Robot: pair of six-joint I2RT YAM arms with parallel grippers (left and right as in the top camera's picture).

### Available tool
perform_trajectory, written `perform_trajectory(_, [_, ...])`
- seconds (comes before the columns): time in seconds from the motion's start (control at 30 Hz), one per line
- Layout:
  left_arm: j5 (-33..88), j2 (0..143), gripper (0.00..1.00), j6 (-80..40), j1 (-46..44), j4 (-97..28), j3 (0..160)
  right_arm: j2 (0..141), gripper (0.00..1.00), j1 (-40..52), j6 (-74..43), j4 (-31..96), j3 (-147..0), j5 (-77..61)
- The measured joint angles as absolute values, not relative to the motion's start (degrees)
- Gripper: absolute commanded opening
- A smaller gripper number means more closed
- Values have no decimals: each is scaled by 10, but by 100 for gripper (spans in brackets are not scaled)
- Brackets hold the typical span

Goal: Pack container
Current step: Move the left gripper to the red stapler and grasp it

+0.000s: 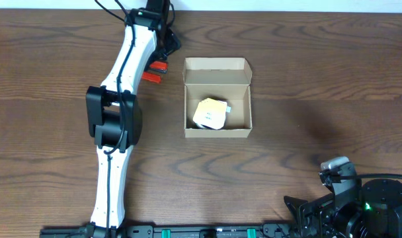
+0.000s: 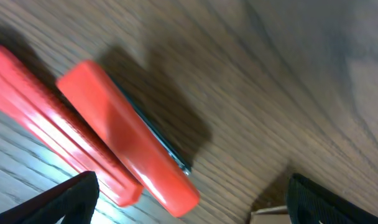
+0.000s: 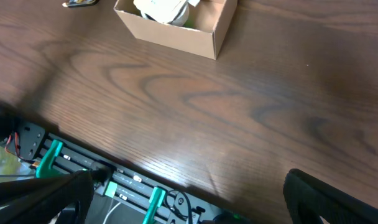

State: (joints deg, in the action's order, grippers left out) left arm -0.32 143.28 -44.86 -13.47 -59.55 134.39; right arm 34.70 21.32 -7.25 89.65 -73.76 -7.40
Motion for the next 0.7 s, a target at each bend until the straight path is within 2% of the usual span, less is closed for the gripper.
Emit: perform_trajectory(0.7, [3,1466,96,-499,-148,-587,1345,347,99,213,-72,897,-738,-74])
